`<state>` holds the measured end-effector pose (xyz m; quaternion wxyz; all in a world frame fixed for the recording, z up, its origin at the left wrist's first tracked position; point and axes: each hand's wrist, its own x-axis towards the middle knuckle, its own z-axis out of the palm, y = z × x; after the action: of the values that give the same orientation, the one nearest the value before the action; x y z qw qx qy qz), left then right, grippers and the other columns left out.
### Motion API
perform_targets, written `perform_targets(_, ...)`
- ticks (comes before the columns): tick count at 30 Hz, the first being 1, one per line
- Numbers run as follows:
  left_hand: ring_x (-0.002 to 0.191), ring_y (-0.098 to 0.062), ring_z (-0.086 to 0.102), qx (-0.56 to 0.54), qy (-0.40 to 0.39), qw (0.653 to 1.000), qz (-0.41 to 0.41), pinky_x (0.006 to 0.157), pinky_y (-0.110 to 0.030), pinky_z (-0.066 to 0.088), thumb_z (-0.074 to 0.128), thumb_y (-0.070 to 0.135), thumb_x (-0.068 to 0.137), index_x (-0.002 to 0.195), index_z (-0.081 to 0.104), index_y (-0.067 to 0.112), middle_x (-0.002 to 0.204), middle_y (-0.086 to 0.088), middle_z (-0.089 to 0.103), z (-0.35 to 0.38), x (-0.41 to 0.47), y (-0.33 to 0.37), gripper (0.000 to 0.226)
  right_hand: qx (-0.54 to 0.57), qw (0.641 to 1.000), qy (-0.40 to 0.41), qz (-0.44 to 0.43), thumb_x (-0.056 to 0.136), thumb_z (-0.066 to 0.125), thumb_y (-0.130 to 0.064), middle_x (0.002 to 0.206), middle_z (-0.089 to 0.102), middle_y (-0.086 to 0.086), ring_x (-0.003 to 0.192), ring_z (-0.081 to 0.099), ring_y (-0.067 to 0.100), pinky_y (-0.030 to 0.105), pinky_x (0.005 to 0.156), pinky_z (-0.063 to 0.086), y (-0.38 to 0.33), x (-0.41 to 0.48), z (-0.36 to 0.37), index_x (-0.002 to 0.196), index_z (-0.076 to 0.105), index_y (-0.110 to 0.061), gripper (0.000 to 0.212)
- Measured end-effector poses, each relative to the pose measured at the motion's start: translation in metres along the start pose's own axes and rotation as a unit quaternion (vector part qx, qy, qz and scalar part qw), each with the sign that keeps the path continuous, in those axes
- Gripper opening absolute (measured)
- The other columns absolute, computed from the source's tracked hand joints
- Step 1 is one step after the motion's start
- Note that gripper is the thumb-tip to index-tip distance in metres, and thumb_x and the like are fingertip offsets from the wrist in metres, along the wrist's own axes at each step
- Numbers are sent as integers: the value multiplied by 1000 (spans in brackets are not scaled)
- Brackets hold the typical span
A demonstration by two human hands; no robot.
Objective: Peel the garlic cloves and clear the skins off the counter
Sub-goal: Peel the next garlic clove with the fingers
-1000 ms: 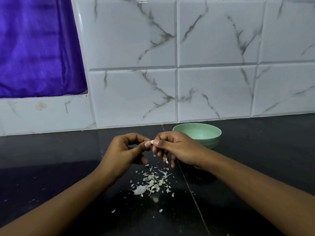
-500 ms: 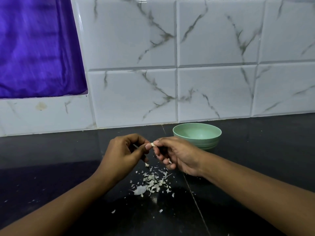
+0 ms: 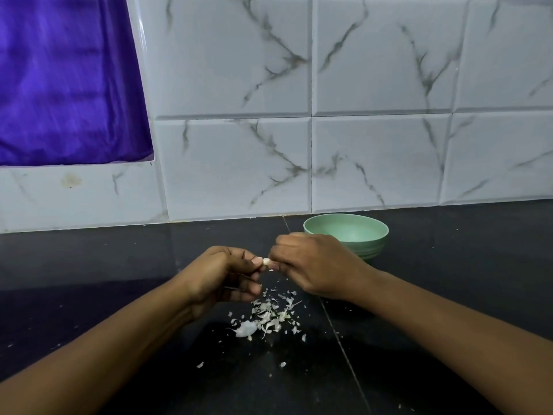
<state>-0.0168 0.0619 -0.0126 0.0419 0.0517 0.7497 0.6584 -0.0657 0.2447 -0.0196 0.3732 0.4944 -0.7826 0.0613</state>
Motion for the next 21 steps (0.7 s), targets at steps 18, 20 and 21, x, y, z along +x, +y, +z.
perform_targets(18, 62, -25, 71, 166, 86, 952, 243, 69, -42, 58, 66, 35, 70, 79, 65, 12, 72, -2, 68, 2, -3, -4, 24, 586, 681, -124, 421, 98, 40, -27, 56, 52, -1, 43, 44, 9, 17, 36, 29, -12, 8, -12, 68, 59, -13, 38)
perform_targets(20, 62, -25, 71, 162, 92, 953, 239, 70, -43, 58, 67, 35, 70, 79, 65, 14, 71, -1, 68, 2, -3, -4, 24, 556, 711, -107, 417, 100, 41, -31, 63, 57, 0, 46, 48, 9, 17, 37, 33, -9, 7, -15, 75, 61, -13, 37)
perform_targets(21, 62, -25, 71, 162, 95, 953, 239, 71, -43, 58, 67, 36, 70, 79, 65, 14, 70, -1, 68, 2, -2, -4, 23, 558, 715, -89, 411, 99, 44, -32, 67, 60, -1, 49, 52, 10, 18, 39, 36, -7, 6, -15, 79, 62, -13, 33)
